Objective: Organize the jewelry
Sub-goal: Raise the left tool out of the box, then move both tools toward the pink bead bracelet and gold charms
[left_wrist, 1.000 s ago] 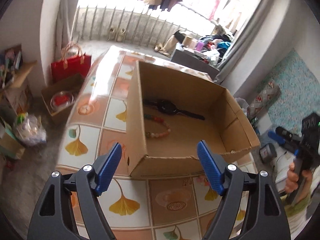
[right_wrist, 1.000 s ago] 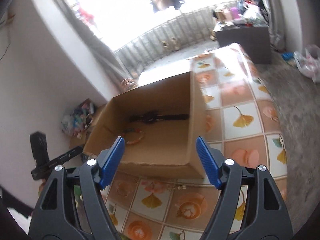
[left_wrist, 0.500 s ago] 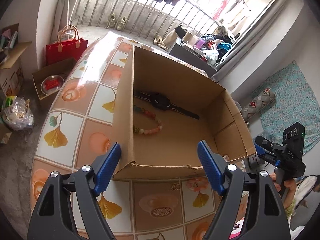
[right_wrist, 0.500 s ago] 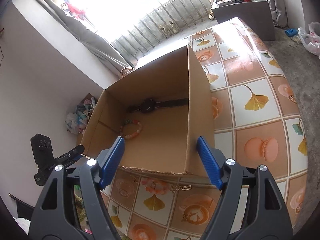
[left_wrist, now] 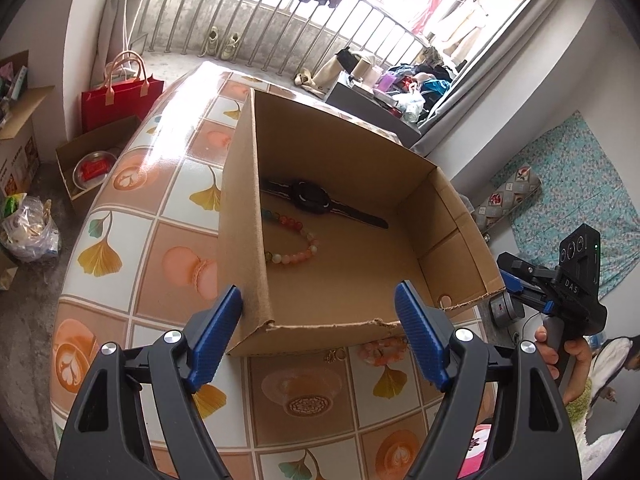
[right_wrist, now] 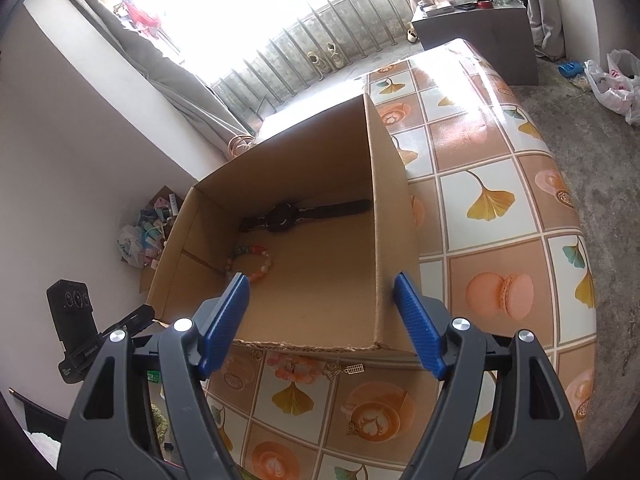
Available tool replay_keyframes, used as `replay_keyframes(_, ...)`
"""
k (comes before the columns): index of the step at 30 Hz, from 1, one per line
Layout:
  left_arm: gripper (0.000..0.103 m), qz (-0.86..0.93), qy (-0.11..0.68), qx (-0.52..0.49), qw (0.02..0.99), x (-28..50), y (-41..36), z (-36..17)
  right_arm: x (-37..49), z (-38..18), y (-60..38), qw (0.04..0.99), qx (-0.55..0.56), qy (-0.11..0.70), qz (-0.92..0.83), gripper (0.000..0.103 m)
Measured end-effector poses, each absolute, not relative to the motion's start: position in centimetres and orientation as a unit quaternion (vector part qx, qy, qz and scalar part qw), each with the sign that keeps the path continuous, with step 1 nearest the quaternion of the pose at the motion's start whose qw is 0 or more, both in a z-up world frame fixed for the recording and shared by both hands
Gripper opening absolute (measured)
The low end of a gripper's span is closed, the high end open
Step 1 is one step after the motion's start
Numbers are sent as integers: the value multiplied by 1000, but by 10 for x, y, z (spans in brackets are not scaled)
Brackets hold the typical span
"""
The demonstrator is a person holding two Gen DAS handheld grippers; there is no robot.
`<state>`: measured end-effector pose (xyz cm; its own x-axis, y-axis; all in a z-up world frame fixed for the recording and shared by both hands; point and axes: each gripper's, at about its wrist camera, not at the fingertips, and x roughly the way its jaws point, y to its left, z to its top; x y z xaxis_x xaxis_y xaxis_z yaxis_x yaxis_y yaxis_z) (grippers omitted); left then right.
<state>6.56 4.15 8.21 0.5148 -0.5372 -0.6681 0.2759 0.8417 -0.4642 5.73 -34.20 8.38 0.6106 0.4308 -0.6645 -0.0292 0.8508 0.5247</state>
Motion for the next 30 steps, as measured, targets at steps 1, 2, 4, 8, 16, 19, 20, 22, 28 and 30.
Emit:
replay_keyframes(1,76,-236,428,-151,859,64,43,83,54,86,-344,869,243,412,129,72)
replay_keyframes(2,76,-233,423,-149,863,62,43,84,49,88,-345,873,245,404,122,72)
replay_keyframes(4,78,-224,406,-138,875,52,48,89,35,95,-347,885,242,382,108,72)
replay_keyframes(8,83,-230,390,-106,885,27,55,91,6,94,-344,898,211,378,81,73)
replay_keyframes(16,85,-223,476,25,850,-14,14,31,-27,34,-302,862,112,490,59,77)
replay_keyframes(19,85,-211,481,73,848,-19,-7,11,-28,18,-285,857,64,510,39,77)
replay_keyframes(20,85,-203,481,83,849,-19,-12,9,-28,13,-281,856,51,513,34,79)
replay_keyframes(22,85,-193,482,99,849,-16,-19,2,-28,7,-271,854,25,518,29,82)
replay_keyframes(28,90,-172,488,112,848,-13,-26,-10,-29,-8,-246,850,-39,524,30,86)
replay_keyframes(30,96,-167,491,108,848,-13,-26,-11,-29,-10,-242,851,-49,522,30,90)
